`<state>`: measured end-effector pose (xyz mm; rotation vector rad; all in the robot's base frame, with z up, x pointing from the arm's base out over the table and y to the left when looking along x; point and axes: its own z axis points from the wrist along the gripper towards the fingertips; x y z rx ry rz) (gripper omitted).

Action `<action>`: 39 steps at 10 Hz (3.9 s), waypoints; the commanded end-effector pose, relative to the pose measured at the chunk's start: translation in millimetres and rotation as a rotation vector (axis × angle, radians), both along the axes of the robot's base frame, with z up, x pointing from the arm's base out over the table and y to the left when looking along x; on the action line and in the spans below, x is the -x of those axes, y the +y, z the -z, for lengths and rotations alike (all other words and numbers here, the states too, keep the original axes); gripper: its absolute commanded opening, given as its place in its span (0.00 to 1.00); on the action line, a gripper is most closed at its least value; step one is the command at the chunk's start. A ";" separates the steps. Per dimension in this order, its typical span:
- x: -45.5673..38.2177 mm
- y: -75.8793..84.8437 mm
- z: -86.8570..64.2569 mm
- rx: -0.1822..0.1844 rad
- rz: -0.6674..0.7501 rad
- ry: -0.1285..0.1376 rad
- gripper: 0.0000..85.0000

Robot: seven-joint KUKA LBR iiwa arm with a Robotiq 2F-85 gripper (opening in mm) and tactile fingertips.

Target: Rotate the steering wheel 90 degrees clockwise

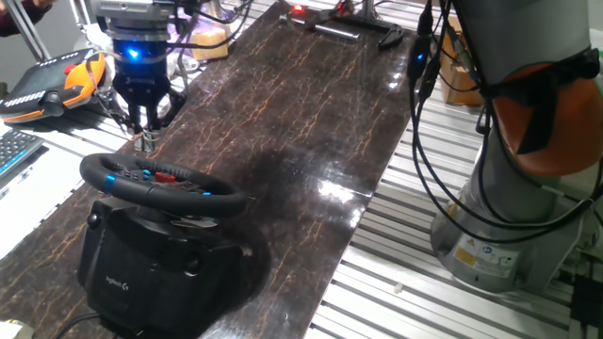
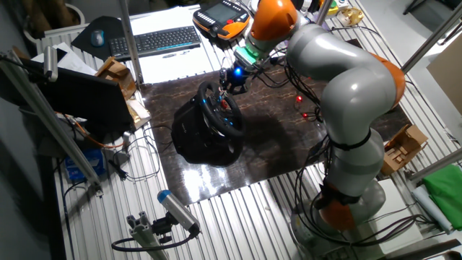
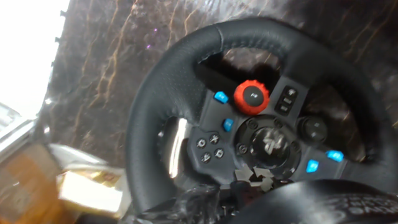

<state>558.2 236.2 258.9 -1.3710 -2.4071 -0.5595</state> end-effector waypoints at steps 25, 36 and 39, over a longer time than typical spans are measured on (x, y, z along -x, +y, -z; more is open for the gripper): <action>-8.3 70.7 -22.9 -0.208 -0.333 -0.186 0.85; -10.1 76.3 -16.0 -0.210 -0.552 -0.320 0.74; -8.6 79.9 -14.8 -0.213 -0.544 -0.326 0.72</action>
